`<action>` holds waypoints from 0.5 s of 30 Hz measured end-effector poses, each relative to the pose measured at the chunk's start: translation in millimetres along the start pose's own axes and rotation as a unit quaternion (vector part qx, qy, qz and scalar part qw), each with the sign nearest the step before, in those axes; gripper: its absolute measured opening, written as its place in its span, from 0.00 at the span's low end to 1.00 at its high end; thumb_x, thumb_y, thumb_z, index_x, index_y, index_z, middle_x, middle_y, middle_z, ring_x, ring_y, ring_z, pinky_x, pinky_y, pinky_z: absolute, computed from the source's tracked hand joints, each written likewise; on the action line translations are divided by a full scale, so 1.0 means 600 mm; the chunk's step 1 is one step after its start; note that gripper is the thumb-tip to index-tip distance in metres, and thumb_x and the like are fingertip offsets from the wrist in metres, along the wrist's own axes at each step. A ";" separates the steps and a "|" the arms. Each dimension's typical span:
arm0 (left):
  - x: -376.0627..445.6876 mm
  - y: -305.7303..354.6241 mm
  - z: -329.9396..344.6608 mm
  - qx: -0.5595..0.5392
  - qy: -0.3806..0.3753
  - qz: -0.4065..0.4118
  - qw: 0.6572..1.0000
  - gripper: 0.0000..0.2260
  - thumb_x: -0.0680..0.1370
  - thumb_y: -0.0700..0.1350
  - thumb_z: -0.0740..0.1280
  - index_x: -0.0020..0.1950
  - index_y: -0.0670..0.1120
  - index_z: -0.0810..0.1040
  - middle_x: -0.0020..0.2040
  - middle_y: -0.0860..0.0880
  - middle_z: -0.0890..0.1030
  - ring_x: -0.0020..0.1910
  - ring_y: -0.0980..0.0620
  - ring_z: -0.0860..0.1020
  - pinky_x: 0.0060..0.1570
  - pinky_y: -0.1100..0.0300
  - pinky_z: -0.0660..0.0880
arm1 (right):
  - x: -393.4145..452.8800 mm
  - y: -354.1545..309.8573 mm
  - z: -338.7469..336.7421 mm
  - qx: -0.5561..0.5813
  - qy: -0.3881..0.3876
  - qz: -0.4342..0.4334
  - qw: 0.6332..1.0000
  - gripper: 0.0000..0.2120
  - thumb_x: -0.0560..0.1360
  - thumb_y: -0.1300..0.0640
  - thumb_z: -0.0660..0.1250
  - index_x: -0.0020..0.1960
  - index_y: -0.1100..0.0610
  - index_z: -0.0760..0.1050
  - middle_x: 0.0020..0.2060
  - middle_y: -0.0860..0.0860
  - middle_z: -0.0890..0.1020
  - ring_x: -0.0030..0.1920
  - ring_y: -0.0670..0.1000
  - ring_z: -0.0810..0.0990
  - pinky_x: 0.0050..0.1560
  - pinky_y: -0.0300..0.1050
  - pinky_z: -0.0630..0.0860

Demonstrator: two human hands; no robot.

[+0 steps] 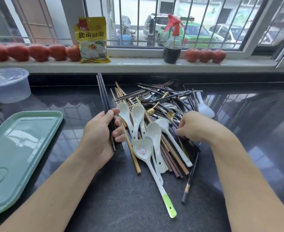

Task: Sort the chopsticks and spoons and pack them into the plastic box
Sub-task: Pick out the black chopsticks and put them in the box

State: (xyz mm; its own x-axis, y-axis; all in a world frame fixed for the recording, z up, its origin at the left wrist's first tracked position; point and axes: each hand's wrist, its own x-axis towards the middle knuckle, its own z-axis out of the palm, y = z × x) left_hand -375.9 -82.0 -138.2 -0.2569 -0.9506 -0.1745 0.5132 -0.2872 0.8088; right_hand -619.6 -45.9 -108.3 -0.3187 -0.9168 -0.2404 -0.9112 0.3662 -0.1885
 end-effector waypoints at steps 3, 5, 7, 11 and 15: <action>-0.001 0.002 0.002 0.013 0.001 0.009 1.000 0.07 0.87 0.42 0.56 0.57 0.43 0.72 0.32 0.50 0.69 0.24 0.56 0.62 0.20 0.64 0.62 | -0.028 0.025 -0.037 0.156 0.034 -0.013 0.987 0.11 0.75 0.57 0.69 0.36 0.61 0.82 0.29 0.57 0.83 0.25 0.51 0.75 0.27 0.41 0.72; -0.003 0.004 0.005 0.020 0.007 0.015 1.000 0.06 0.87 0.42 0.57 0.57 0.42 0.72 0.32 0.50 0.69 0.25 0.56 0.63 0.20 0.64 0.62 | -0.051 0.013 -0.047 0.245 0.014 -0.049 0.968 0.11 0.77 0.56 0.70 0.40 0.62 0.80 0.29 0.54 0.81 0.25 0.51 0.73 0.25 0.41 0.70; -0.009 0.001 0.013 0.037 0.016 0.014 0.999 0.07 0.87 0.42 0.57 0.56 0.42 0.73 0.34 0.48 0.73 0.25 0.54 0.71 0.22 0.63 0.68 | -0.058 -0.018 -0.035 0.277 -0.008 -0.082 0.957 0.10 0.78 0.55 0.69 0.43 0.61 0.80 0.28 0.51 0.80 0.26 0.50 0.73 0.25 0.41 0.70; -0.022 -0.008 0.029 0.037 0.025 0.007 0.999 0.08 0.88 0.42 0.56 0.56 0.41 0.74 0.47 0.40 0.87 0.47 0.43 0.87 0.36 0.51 0.84 | -0.050 -0.076 0.005 0.317 0.056 -0.091 0.942 0.06 0.78 0.51 0.69 0.47 0.53 0.80 0.32 0.48 0.82 0.29 0.47 0.77 0.30 0.43 0.74; -0.024 -0.019 0.035 0.027 0.013 0.005 1.000 0.09 0.88 0.42 0.56 0.56 0.40 0.75 0.47 0.41 0.88 0.45 0.46 0.88 0.38 0.54 0.84 | -0.063 -0.125 0.041 0.342 0.123 -0.144 0.920 0.06 0.78 0.49 0.68 0.53 0.50 0.76 0.41 0.47 0.82 0.39 0.48 0.81 0.35 0.44 0.75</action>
State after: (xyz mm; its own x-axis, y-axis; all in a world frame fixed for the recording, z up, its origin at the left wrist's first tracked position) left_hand -395.1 -62.8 -133.0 -0.2297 -0.9563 -0.1811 0.4702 -0.2719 0.8396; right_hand -532.6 -34.7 -108.1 -0.2158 -0.9689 0.1211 -0.6166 0.0391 -0.7863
